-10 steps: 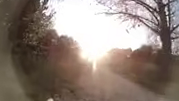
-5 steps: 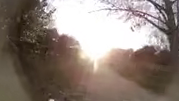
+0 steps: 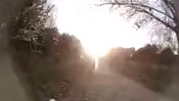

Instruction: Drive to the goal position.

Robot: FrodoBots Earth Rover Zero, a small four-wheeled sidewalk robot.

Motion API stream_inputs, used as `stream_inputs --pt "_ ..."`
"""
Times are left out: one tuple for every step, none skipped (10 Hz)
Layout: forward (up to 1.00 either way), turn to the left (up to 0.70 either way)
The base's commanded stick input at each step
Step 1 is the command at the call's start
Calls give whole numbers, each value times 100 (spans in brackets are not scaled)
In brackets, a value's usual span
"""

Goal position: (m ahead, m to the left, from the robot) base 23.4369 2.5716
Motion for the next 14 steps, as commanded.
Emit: stream_inputs --pt "70 -35" --pt "70 -35" --pt "70 0" --pt "70 0" --pt "70 0" --pt "70 0" --pt "70 0" --pt "70 0" --pt "70 0" --pt "70 0" --pt "70 0" --pt "70 0" --pt "70 0" --pt "70 0"
